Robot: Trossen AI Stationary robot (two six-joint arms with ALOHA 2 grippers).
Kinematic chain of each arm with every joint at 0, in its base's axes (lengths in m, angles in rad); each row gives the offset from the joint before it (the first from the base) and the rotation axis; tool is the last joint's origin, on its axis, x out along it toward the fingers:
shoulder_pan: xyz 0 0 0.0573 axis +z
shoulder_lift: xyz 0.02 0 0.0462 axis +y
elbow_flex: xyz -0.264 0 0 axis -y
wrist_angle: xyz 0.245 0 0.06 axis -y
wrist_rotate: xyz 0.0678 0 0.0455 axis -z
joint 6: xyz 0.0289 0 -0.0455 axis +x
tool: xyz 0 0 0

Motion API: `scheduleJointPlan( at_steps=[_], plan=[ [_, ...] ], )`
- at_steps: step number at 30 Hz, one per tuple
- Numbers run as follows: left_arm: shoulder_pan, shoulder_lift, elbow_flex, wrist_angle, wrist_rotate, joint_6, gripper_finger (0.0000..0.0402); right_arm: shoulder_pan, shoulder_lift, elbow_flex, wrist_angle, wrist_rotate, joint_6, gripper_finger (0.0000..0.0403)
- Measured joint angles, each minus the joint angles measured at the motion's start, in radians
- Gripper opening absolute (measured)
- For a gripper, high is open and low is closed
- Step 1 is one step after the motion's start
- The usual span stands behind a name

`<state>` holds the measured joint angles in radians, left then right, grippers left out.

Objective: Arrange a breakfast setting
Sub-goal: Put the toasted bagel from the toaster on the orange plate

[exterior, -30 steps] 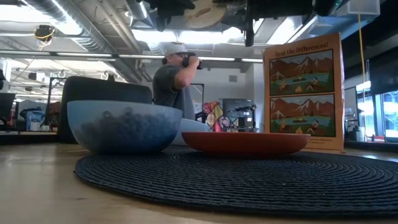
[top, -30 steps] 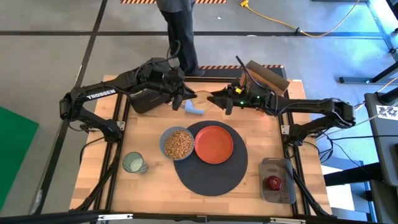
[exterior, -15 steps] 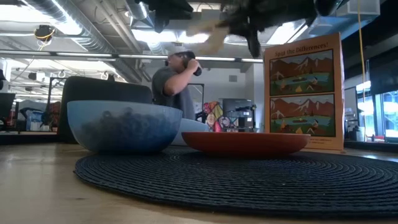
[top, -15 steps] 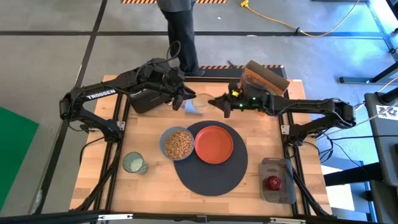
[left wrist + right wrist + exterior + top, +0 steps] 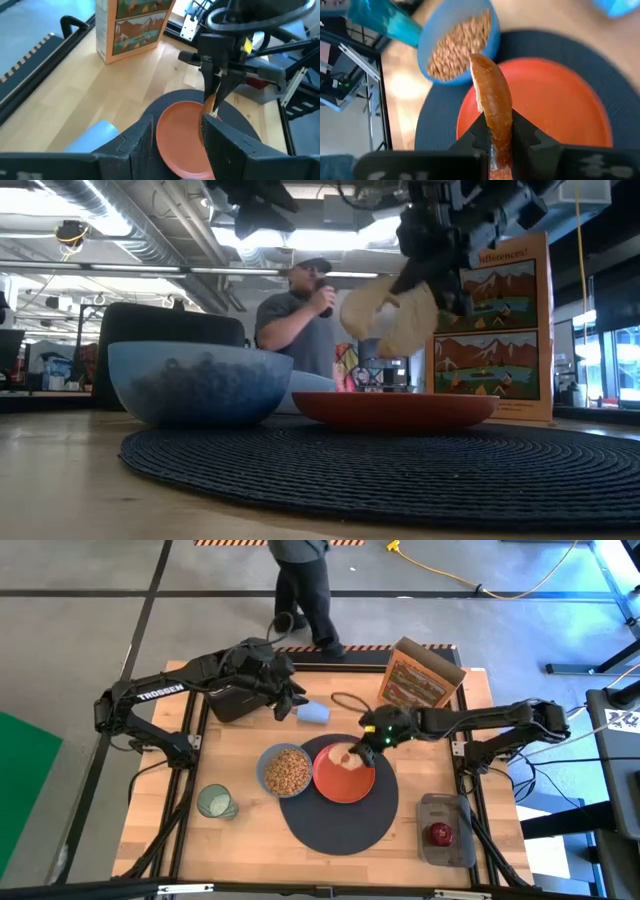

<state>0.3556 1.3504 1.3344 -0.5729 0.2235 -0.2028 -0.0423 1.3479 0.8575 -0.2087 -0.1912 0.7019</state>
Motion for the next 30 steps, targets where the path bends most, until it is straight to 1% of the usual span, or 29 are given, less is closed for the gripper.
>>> scheduleJointPlan(
  at_steps=[6,8,13,16,19,23,26,28,30],
  plan=[
    [-0.023,0.000,-0.038,0.006,-0.007,0.000,0.0163,0.009,0.080,-0.069,0.084,0.007,0.065,0.0025],
    [-0.030,0.000,-0.058,0.012,-0.007,-0.003,0.0162,0.007,0.103,-0.071,0.114,0.015,0.077,0.0027],
    [-0.042,0.000,-0.087,0.013,-0.006,-0.006,0.0161,-0.004,0.170,-0.071,0.188,-0.011,0.103,0.0034],
    [-0.045,0.000,-0.090,0.015,-0.010,-0.014,0.0161,-0.004,0.205,-0.069,0.215,0.013,0.126,0.0046],
    [-0.045,0.000,-0.090,0.015,-0.038,-0.027,0.0161,-0.004,0.226,-0.070,0.206,0.067,0.156,0.0078],
    [-0.045,0.000,-0.090,0.011,-0.040,-0.026,0.0161,-0.004,0.226,-0.069,0.213,0.152,0.177,0.0145],
    [-0.045,0.000,-0.090,0.010,-0.040,-0.026,0.0161,-0.004,0.220,-0.068,0.209,0.192,0.186,0.0196],
    [-0.045,0.000,-0.090,0.008,-0.040,-0.026,0.0161,-0.004,0.218,-0.054,0.207,0.208,0.186,0.0219],
    [-0.044,0.000,-0.090,0.006,-0.040,-0.025,0.0161,-0.004,0.213,-0.041,0.201,0.211,0.184,0.0232]
  ],
)
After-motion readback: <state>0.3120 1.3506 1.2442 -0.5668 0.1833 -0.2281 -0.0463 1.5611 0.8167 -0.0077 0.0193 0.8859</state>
